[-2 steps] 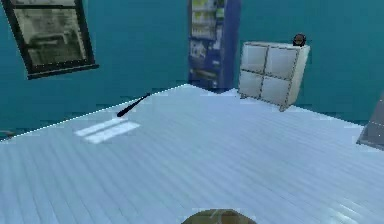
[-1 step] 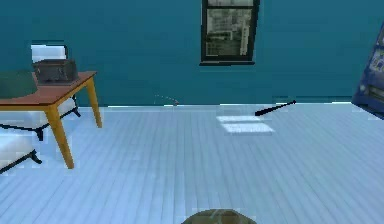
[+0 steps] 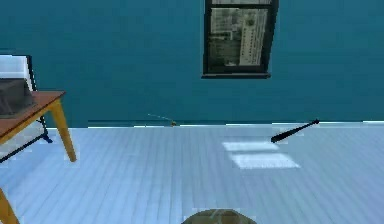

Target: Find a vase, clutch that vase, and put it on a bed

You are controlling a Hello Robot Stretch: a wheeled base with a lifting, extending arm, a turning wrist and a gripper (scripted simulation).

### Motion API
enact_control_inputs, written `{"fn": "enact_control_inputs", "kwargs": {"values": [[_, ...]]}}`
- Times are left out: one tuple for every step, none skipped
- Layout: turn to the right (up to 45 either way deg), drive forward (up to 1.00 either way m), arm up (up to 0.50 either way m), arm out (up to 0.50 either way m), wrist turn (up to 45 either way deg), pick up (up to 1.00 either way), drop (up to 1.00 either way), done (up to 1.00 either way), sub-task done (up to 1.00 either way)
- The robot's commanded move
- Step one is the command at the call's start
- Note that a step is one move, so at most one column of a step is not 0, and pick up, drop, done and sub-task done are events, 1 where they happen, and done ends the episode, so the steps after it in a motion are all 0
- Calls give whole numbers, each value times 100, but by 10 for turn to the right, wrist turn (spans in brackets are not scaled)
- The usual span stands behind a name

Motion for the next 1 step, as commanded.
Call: {"fn": "enact_control_inputs", "kwargs": {"values": [[-450, 0, 0, 0, 0, 0, 0, 0, 0]]}}
